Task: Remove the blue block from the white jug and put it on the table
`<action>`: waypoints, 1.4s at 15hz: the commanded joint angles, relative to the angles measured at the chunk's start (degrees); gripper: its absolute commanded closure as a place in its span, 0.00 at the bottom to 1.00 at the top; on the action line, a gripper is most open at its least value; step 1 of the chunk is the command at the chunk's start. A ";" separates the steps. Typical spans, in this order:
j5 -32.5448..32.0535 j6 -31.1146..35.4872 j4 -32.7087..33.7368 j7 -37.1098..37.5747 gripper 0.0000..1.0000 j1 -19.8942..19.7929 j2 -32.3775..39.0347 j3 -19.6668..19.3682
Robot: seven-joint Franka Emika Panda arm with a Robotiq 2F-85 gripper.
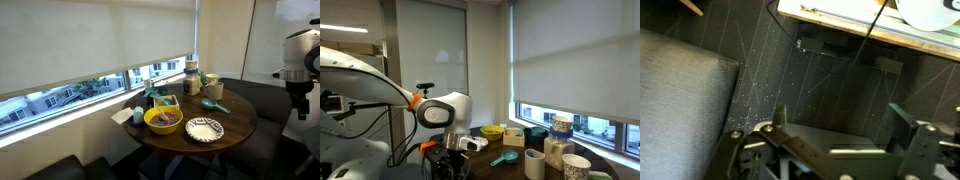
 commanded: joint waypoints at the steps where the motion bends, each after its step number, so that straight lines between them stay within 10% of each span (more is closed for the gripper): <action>1: -0.23 -0.35 0.15 0.27 0.00 0.58 -0.10 -0.46; 10: -0.23 -0.35 0.15 0.27 0.00 0.58 -0.10 -0.46; 21: 2.08 14.86 11.18 2.30 0.00 1.64 -2.95 -0.25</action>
